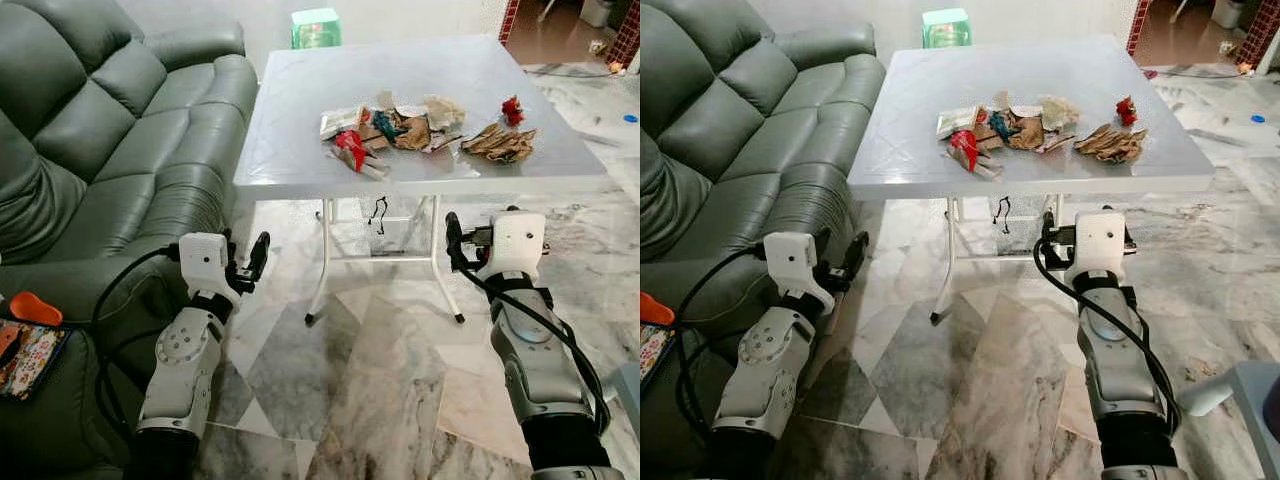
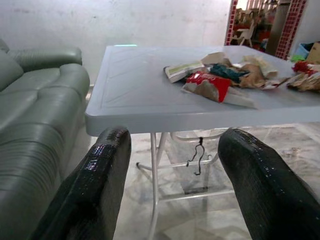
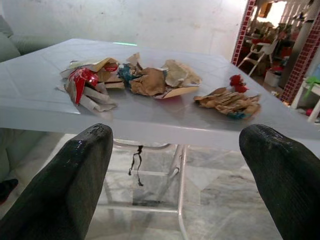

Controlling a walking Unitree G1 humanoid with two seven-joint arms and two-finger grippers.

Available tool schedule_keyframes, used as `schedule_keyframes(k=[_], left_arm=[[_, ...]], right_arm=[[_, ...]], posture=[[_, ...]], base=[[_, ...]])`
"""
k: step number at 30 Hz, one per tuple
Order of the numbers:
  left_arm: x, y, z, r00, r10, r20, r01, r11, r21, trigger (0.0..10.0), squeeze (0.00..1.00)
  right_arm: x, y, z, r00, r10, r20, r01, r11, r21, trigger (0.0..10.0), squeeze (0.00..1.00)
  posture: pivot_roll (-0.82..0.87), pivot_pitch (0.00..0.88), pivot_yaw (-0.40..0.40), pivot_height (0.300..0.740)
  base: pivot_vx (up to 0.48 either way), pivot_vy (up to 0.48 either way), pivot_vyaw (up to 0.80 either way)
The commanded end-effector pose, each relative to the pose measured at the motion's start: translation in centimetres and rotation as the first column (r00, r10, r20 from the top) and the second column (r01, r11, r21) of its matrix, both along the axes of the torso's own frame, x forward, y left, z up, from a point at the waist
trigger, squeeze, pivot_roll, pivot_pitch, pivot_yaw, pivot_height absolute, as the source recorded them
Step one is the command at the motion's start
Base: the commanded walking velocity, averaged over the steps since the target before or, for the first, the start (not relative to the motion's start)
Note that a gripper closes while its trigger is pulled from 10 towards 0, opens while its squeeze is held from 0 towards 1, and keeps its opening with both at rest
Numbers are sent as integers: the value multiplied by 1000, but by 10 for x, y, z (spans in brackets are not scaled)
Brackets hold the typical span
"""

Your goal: Picking trash to rubbish bin

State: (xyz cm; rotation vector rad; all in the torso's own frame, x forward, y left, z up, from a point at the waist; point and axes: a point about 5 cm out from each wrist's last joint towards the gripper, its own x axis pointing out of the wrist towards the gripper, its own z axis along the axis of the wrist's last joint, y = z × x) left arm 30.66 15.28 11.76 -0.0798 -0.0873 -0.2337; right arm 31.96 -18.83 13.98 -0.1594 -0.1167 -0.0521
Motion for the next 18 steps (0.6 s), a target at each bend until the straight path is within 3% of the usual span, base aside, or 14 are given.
schedule_keyframes(k=[1, 18], left_arm=[[1, 1, 5, 1000, -5, 21, 5, 1000, 9, 10000, 0], [2, -1, 3, 1000, -13, 9, 13, 1000, 16, 10000, 0]], right_arm=[[1, 4, 5, 1000, 11, 21, -11, 1000, 2, 10000, 0], [0, 5, 4, 1000, 10, 22, -10, 1000, 5, 10000, 0]], posture=[[-33, 49, 66, 740], [-33, 50, 70, 740]], base=[[337, 0, 0], [394, 0, 0]])
